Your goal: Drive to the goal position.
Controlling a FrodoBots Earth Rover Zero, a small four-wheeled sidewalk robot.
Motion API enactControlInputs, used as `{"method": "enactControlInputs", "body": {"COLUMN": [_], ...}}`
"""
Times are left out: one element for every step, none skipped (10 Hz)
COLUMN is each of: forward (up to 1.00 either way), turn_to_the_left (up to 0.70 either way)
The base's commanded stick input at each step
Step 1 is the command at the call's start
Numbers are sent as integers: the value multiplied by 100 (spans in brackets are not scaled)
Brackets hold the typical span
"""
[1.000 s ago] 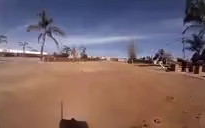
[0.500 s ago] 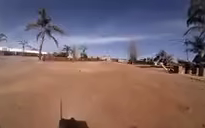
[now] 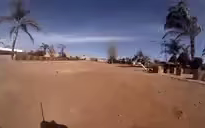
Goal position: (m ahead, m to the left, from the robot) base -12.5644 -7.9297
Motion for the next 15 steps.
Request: {"method": "enactControlInputs", "body": {"forward": [70, 70, 70, 70, 70, 70, 70, 70, 70, 70, 70, 70, 70, 70, 70], "turn_to_the_left": [0, 0, 0, 0, 0, 0, 0, 0, 0, 0, 0, 0, 0, 0, 0]}}
